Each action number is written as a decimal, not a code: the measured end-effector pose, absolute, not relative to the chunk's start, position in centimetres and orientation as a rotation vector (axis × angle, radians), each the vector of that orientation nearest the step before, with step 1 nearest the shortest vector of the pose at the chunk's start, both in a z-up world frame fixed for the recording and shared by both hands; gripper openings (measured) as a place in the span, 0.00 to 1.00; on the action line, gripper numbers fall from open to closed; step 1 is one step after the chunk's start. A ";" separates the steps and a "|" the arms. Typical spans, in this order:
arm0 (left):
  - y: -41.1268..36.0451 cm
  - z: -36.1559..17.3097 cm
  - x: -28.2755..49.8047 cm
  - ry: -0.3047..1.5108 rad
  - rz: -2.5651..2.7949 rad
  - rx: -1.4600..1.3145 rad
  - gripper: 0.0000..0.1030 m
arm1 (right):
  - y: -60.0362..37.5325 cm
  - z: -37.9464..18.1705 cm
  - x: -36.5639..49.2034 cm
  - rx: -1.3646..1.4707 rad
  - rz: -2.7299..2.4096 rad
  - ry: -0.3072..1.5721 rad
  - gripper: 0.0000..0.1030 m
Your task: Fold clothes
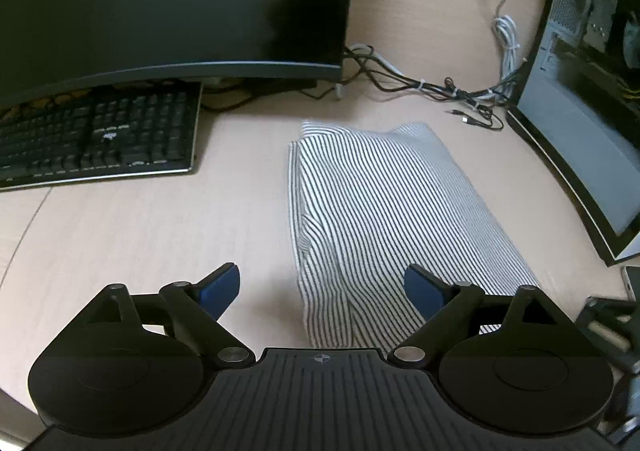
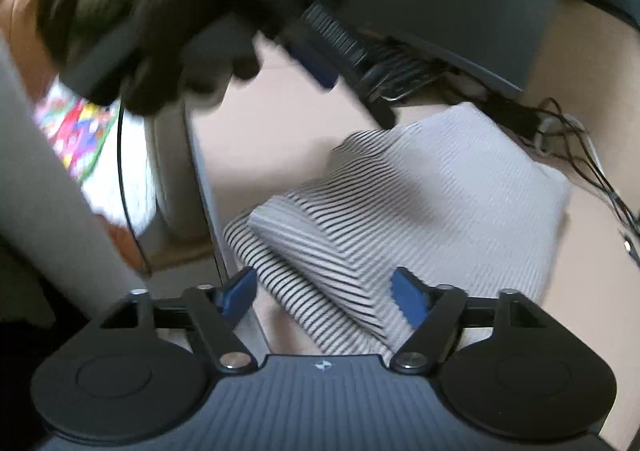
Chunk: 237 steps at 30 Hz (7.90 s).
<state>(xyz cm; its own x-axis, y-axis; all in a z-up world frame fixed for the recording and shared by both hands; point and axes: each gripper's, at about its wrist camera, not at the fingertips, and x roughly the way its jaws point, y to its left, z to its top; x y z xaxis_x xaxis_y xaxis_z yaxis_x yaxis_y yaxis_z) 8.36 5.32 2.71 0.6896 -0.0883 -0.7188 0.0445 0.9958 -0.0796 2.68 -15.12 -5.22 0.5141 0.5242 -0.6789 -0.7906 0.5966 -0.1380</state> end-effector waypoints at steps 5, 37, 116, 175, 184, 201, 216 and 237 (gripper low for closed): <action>5.9 2.8 8.1 0.807 -0.092 -0.053 0.93 | -14.0 -6.0 3.5 -0.537 0.821 0.626 0.80; 5.8 -0.2 5.6 0.885 -0.245 -0.123 0.96 | -20.0 -4.7 5.2 -0.239 0.552 0.736 0.59; 1.3 -1.3 7.8 0.819 -0.395 0.124 1.00 | -18.8 -4.1 0.6 -0.498 0.535 0.577 0.82; 3.4 0.4 20.5 0.817 -0.695 -0.014 0.60 | -20.0 -1.6 18.3 -0.472 0.186 0.632 0.46; 3.3 1.8 21.0 0.793 -0.639 -0.009 0.61 | -23.0 -2.2 20.5 -0.237 0.148 0.639 0.50; 2.8 -1.4 19.6 0.945 -0.784 -0.113 0.97 | -22.5 -4.0 12.6 0.449 0.372 0.933 0.68; 1.2 2.6 15.0 0.888 -1.137 -0.168 0.98 | -26.7 2.5 17.4 0.069 -0.137 0.622 0.79; 2.9 -4.4 22.7 1.111 -0.677 -0.337 0.53 | -21.4 -0.7 14.7 -0.117 -0.049 0.549 0.75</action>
